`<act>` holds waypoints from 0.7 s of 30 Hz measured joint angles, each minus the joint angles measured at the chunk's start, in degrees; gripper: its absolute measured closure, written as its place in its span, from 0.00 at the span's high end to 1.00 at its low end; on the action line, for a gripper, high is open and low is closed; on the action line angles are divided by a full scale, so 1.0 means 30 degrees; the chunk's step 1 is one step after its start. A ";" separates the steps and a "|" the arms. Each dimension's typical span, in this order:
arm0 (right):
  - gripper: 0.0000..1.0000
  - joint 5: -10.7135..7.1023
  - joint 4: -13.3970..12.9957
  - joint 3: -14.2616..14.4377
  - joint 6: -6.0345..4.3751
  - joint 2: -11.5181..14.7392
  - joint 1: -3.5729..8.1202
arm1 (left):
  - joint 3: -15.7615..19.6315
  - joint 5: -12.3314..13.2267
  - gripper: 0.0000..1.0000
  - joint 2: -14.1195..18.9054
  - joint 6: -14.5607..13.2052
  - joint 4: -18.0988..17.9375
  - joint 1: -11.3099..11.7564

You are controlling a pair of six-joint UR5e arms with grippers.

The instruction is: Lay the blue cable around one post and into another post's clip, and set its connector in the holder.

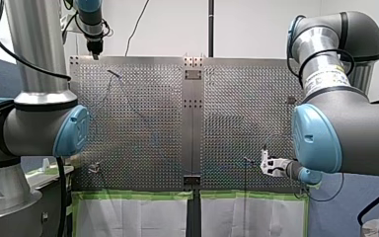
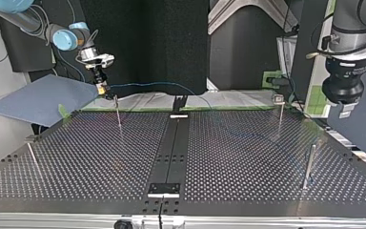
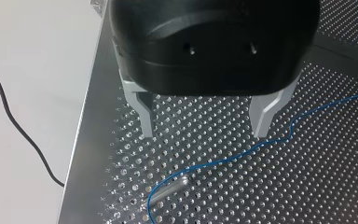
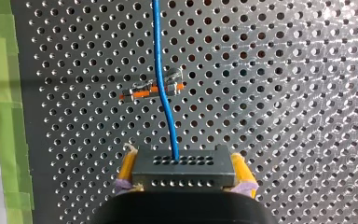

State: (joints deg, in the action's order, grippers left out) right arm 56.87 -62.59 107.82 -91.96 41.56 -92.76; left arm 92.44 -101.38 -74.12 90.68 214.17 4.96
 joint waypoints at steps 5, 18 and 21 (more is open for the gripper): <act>0.00 0.0010 0.0030 -0.0009 0.0014 -0.0004 -0.0002 | -0.0001 0.0024 1.00 0.0022 0.0024 -0.0105 -0.0003; 0.00 0.0028 0.0150 -0.0039 0.0128 0.0005 -0.0003 | 0.1416 0.1786 1.00 0.0633 0.0587 -0.1959 -0.0973; 0.00 0.0047 0.0236 -0.0077 0.0166 0.0005 -0.0022 | 0.1921 0.2290 1.00 0.0339 0.1080 -0.2459 -0.1470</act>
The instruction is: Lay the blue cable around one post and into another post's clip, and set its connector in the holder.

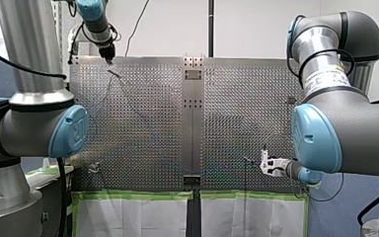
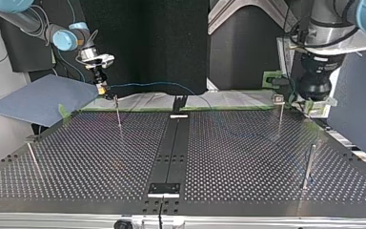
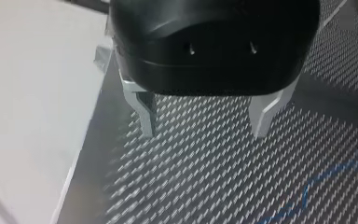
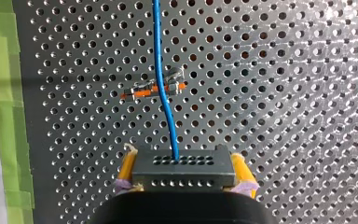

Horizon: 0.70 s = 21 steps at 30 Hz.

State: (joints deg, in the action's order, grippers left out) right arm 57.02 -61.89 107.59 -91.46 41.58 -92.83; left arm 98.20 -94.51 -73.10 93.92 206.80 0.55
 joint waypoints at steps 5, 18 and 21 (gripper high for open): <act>0.00 0.0057 0.0155 -0.0027 0.0114 -0.0002 -0.0002 | 0.0759 0.0562 1.00 -0.0688 0.0753 -0.0763 -0.0757; 0.00 0.0293 0.0289 -0.0039 0.0302 -0.0007 0.0182 | 0.2955 -0.1252 1.00 -0.2873 0.2948 -0.2949 -0.2950; 0.00 0.0322 0.0394 -0.0037 0.0466 0.0000 0.0201 | 0.3513 -0.1808 1.00 -0.3432 0.3502 -0.3505 -0.3507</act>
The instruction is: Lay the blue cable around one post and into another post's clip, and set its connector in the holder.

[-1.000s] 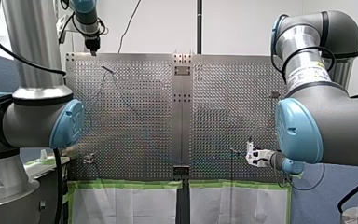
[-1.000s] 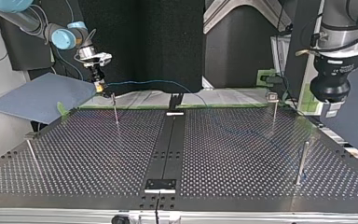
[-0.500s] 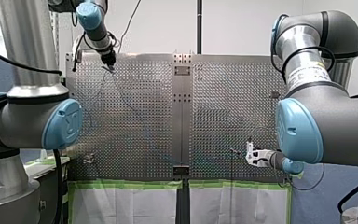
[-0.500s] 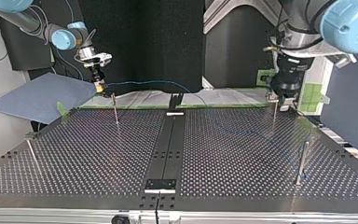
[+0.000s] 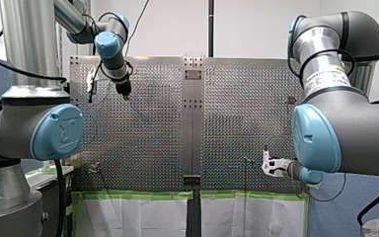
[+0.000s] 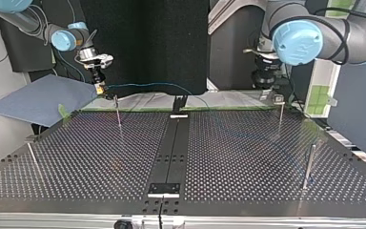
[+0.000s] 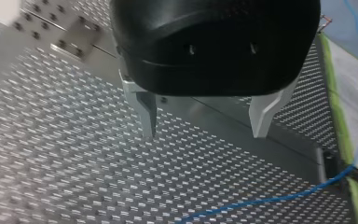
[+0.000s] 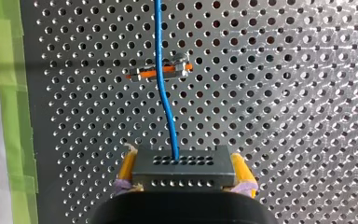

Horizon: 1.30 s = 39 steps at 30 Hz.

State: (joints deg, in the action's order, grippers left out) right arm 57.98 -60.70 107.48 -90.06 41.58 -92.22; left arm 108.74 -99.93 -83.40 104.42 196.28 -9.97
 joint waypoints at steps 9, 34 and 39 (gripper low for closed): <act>0.00 0.0011 0.0074 -0.0005 0.0128 0.0004 -0.0005 | 0.1388 -0.1388 1.00 -0.1391 0.0592 -0.1399 -0.1392; 0.00 0.0041 0.0077 -0.0026 0.0163 0.0007 -0.0232 | 0.1387 -0.4734 1.00 -0.5504 0.1415 -0.5511 -0.5505; 0.00 0.0040 0.0099 -0.0032 0.0206 0.0001 -0.0256 | 0.0461 -0.4751 1.00 -0.6453 0.2282 -0.6452 -0.6453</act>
State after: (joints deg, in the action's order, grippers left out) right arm 58.10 -60.41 107.38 -89.44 41.58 -92.99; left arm 110.12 -114.19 -102.76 111.27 176.93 -29.33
